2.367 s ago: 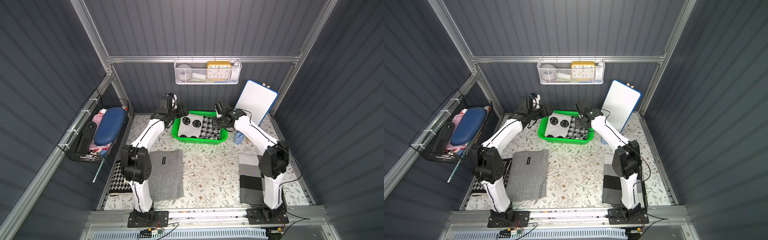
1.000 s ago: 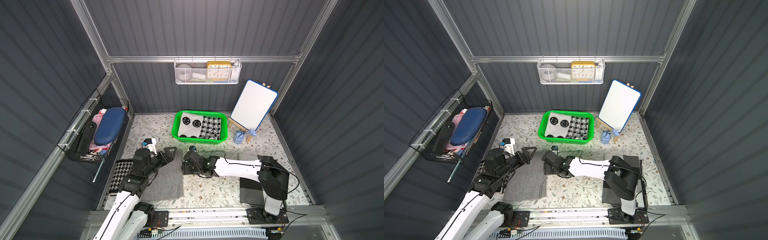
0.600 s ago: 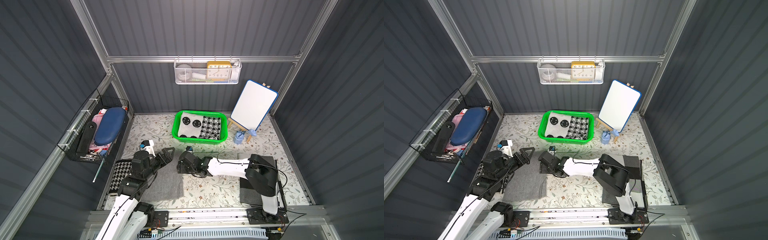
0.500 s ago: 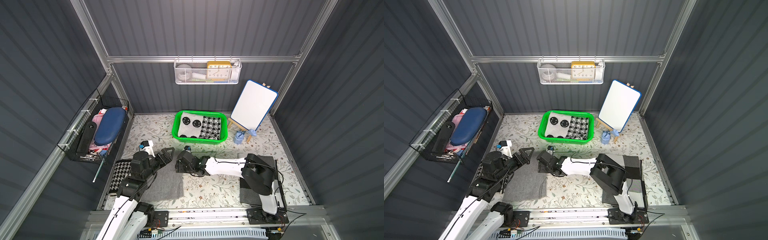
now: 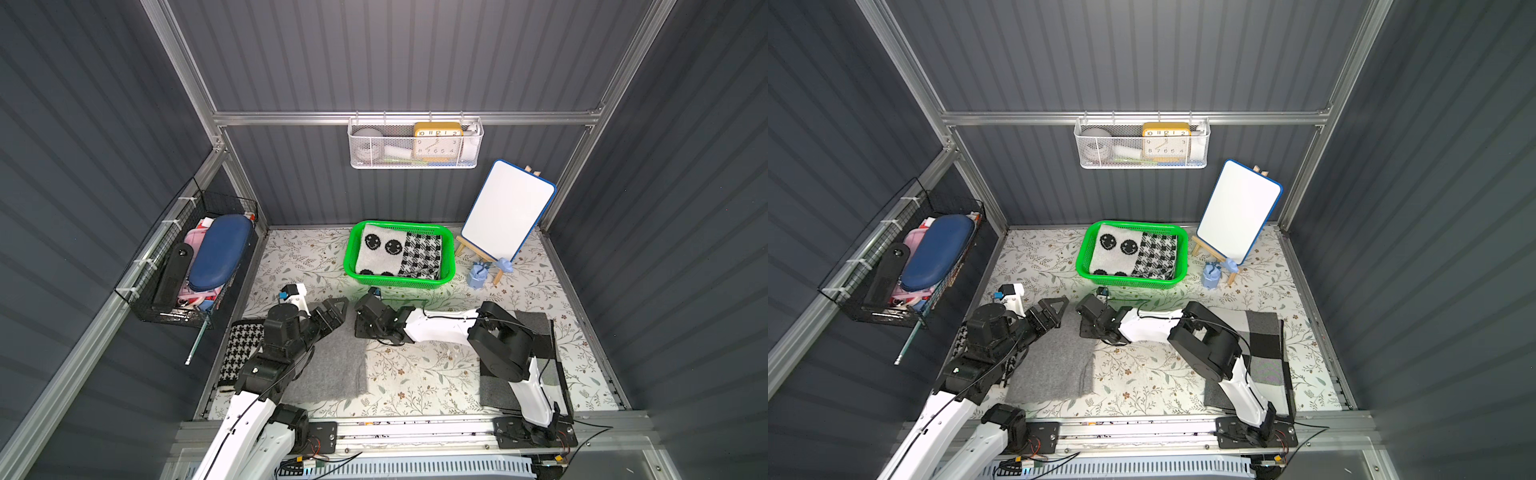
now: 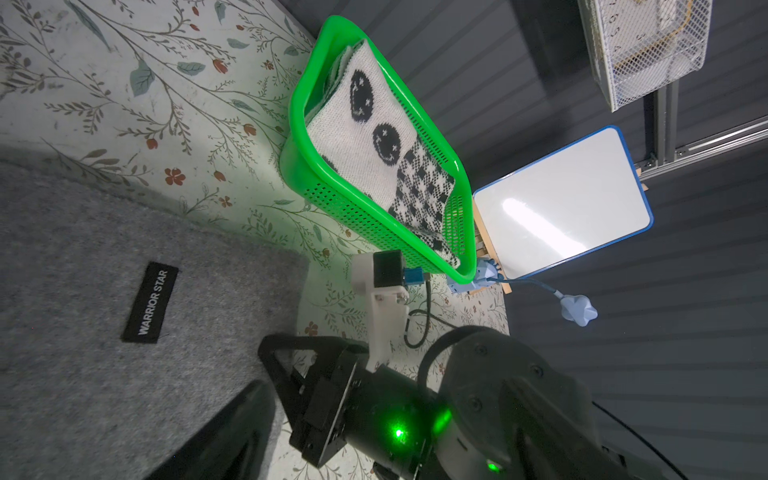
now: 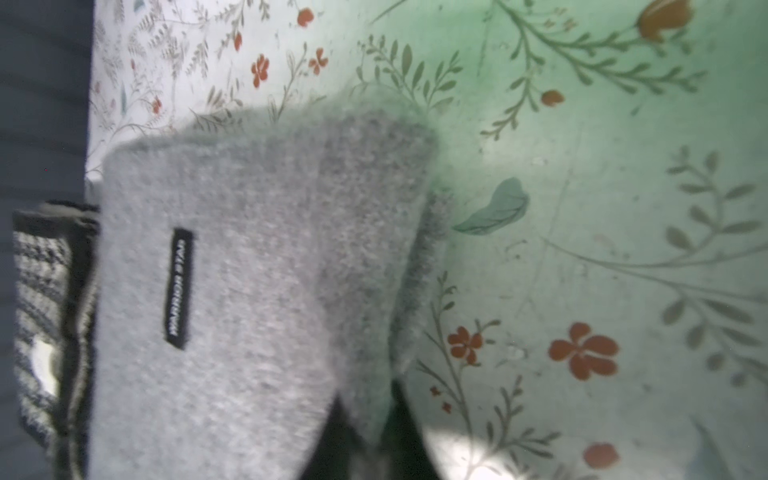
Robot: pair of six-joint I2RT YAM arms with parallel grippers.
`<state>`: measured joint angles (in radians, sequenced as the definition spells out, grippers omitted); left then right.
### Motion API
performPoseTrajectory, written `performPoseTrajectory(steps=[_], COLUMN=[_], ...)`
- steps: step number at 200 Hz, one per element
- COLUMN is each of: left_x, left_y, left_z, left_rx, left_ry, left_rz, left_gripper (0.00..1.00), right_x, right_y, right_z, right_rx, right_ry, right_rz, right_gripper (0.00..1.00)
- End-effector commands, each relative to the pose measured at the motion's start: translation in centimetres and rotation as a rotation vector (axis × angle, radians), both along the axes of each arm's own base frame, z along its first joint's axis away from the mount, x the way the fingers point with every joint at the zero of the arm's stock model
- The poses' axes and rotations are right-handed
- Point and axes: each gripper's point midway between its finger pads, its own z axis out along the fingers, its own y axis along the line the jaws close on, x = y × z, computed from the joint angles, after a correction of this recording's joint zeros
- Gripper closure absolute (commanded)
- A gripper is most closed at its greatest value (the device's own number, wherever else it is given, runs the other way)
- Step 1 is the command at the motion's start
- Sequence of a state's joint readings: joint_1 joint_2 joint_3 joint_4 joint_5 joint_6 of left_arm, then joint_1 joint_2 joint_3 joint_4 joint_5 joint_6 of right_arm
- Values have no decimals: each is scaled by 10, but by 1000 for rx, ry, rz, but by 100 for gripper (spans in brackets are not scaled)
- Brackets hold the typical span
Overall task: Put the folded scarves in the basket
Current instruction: Adjust the scarf at the center of the board.
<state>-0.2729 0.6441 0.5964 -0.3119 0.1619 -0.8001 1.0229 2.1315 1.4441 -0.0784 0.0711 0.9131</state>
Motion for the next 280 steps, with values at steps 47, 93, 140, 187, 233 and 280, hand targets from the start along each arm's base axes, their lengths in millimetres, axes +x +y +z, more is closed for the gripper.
performPoseTrajectory(steps=[47,93,140,187,233,280], left_x=[2,6,9,-2,-25,-40], left_y=[-18,-38,-48,-58,-72,-61], left_z=[-5,-21,-43,-76,-104,-122], left_rx=[-38,-99,-114,-75,-48,-29], left_ry=[-15,-5,40,134,225,294], left_rz=[-102,-201,-238,-264,-288,-251], left_gripper=[11,11,11,6,1,1], right_x=[-7,-64,-96,-78,-40,-19], right_y=[-101,-233,-312,-314,-305,-282], right_z=[21,13,42,84,74,41], right_rx=[-147,-250,-302,-242,-214,-249], right_ry=[-128,-108,-179,-263,-180,-100], right_rz=[-172,-362,-408,-360,-338,-261], right_gripper=[100,72,40,36,38,37])
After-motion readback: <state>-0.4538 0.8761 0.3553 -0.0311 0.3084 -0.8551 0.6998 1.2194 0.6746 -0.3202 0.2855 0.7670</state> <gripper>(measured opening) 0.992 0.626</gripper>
